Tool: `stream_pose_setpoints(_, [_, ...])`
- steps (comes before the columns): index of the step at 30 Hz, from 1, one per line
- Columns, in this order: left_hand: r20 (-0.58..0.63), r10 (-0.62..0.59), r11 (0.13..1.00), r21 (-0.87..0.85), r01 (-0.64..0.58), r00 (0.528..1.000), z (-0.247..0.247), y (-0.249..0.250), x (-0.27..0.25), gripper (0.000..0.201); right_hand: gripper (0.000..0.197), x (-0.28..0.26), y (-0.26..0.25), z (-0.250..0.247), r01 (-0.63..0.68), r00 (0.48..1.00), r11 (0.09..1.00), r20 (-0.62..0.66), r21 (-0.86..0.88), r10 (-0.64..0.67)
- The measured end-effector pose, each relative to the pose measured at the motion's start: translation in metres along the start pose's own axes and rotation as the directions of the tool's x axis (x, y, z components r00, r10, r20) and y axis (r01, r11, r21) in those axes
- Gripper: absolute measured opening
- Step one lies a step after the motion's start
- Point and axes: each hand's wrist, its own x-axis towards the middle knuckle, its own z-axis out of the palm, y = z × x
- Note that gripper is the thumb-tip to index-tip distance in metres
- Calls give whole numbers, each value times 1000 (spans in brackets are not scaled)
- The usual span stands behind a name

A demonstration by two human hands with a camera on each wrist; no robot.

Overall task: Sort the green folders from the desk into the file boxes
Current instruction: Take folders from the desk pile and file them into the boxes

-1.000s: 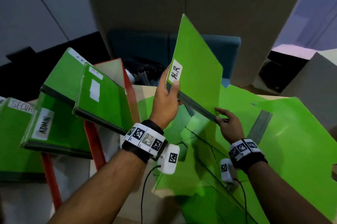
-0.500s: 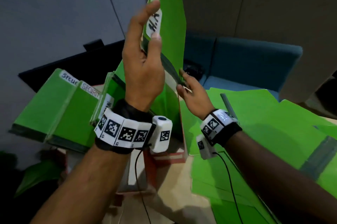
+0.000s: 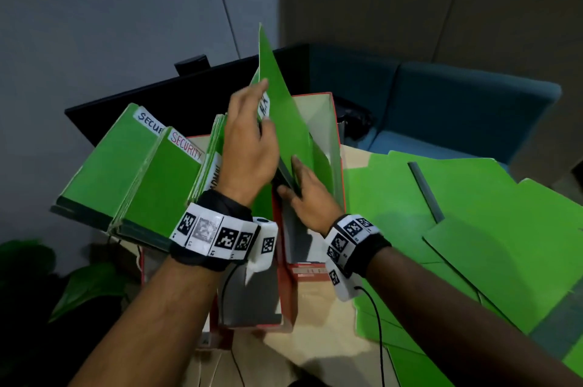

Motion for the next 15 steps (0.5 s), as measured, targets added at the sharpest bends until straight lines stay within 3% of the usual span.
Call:
stream_pose_setpoints(2, [125, -75, 992, 115, 60, 989, 5, -15, -3, 56, 79, 0, 13, 3, -60, 993, 990, 95, -127, 72])
stream_pose_setpoints(4, [261, -172, 970, 213, 117, 950, 8, -26, -9, 64, 75, -1, 22, 3, -86, 990, 983, 100, -161, 103])
stream_pose_setpoints(8, [447, -279, 941, 304, 149, 850, 18, -31, -26, 88, 54, -3, 20, 1, 87, 993, 996, -72, -35, -89])
stream_pose_setpoints(11, [448, -294, 929, 341, 142, 844, 23, -30, -38, 91, 61, -4, 22, 7, 153, 988, 984, -17, -93, -155])
stream_pose_setpoints(15, [389, -241, 944, 308, 121, 889, 22, -36, -43, 75, 76, -6, 29, 3, 206, 978, 962, 81, -180, -194])
